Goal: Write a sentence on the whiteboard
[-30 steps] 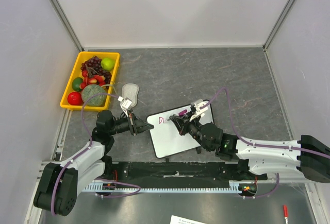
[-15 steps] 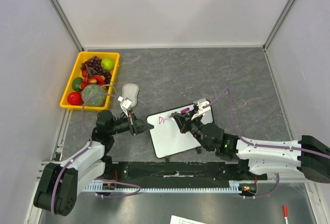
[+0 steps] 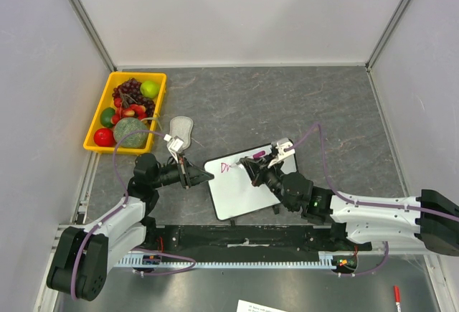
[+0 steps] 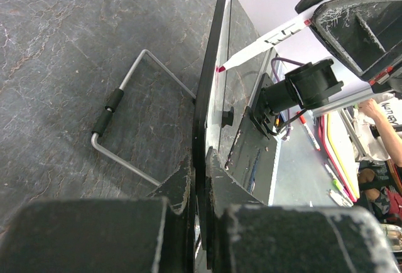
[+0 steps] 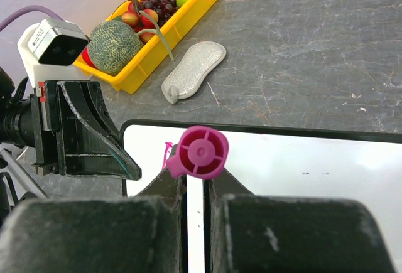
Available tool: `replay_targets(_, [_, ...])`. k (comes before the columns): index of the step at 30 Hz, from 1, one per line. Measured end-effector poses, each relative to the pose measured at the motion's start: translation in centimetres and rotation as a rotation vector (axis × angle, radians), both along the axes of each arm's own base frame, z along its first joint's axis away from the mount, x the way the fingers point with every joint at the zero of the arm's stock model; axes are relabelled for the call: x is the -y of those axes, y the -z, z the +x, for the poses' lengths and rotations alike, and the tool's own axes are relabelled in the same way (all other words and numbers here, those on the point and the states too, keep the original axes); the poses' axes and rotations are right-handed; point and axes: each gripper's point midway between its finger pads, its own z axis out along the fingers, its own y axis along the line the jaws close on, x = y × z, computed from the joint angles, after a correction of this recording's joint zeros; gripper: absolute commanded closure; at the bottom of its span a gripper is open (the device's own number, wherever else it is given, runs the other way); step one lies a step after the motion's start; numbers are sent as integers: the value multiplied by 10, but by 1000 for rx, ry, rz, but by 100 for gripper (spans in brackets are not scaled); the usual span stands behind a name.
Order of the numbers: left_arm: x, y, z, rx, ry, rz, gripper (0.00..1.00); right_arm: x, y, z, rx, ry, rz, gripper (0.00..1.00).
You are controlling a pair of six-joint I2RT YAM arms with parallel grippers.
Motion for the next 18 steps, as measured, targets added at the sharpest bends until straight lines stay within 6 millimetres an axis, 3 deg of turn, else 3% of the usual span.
replay_targets(6, [0, 0, 0, 0, 0, 0, 98, 6, 0, -2, 1, 1, 1, 100])
replay_targets(12, [0, 0, 0, 1, 0, 0, 98, 14, -14, -4, 16, 5, 40, 100])
replay_targets(18, [0, 0, 0, 1, 0, 0, 98, 13, -10, -4, 16, 2, 20, 100])
